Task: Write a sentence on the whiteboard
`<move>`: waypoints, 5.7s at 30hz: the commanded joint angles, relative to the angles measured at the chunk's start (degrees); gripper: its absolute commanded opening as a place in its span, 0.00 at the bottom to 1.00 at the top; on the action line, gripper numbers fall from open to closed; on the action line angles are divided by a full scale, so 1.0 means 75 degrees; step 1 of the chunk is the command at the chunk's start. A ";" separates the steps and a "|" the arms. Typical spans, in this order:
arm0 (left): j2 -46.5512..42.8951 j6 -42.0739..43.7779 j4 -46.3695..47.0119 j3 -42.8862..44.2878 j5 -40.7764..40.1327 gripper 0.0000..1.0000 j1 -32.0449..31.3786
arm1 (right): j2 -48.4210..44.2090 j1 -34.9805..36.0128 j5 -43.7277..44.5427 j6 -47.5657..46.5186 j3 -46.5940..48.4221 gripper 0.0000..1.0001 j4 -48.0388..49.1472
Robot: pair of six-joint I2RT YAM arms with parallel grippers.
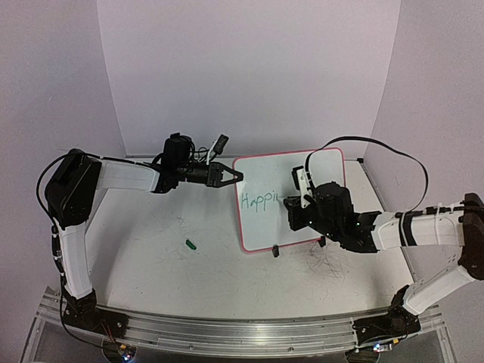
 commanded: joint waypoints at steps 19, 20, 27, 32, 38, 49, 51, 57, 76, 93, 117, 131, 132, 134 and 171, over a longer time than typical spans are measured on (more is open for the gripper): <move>-0.0068 0.0170 -0.0203 -0.0027 -0.0003 0.00 -0.0268 | -0.0091 -0.0008 0.0871 0.0118 0.0206 0.00 -0.0048; -0.0071 0.0174 -0.0203 -0.0025 -0.0008 0.00 -0.0268 | -0.0125 -0.0011 0.0808 0.0138 0.0172 0.00 -0.0088; -0.0071 0.0158 -0.0203 -0.0018 -0.0004 0.00 -0.0268 | -0.0216 0.0001 0.0395 0.0268 -0.0050 0.00 -0.0306; -0.0063 0.0158 -0.0203 -0.0018 -0.0002 0.00 -0.0268 | -0.0319 0.0014 0.0283 0.0371 -0.0175 0.00 -0.0391; -0.0057 0.0158 -0.0203 -0.0016 -0.0002 0.00 -0.0267 | -0.0432 0.0022 0.0285 0.0406 -0.0208 0.00 -0.0446; -0.0097 0.0170 -0.0203 -0.0030 -0.0012 0.00 -0.0280 | -0.0570 -0.0235 0.0078 0.0452 -0.0017 0.00 0.0026; -0.0084 0.0170 -0.0203 -0.0030 0.0007 0.00 -0.0280 | -0.0523 -0.0233 0.0038 0.0437 0.0014 0.00 0.0057; -0.0080 0.0170 -0.0203 -0.0012 -0.0009 0.00 -0.0280 | -0.0390 -0.0233 -0.0046 0.0357 0.0088 0.00 0.0089; -0.0045 0.0146 -0.0203 0.0015 0.0006 0.00 -0.0280 | -0.0372 -0.0232 0.0680 0.0499 -0.0048 0.00 -0.0086; -0.0030 0.0158 -0.0203 0.0005 0.0007 0.00 -0.0280 | -0.0188 -0.0245 0.0687 0.0340 0.0055 0.00 0.0537; -0.0036 0.0149 -0.0203 0.0008 0.0013 0.00 -0.0280 | -0.0505 -0.0238 0.0139 0.0584 -0.0484 0.00 -0.0246; -0.0052 0.0157 -0.0203 -0.0006 0.0001 0.00 -0.0280 | -0.1003 -0.0438 0.0144 0.0620 -0.0523 0.00 0.0301; -0.0057 0.0158 -0.0203 -0.0006 0.0008 0.00 -0.0284 | -0.0953 -0.0482 0.0140 0.0645 -0.0501 0.00 0.0321; -0.0063 0.0156 -0.0203 -0.0014 0.0024 0.00 -0.0280 | -0.0912 -0.0529 0.0127 0.0676 -0.0476 0.00 0.0403; -0.0057 0.0170 -0.0203 -0.0006 0.0015 0.00 -0.0280 | -0.0342 -0.0578 0.0477 0.0338 -0.0195 0.00 0.0594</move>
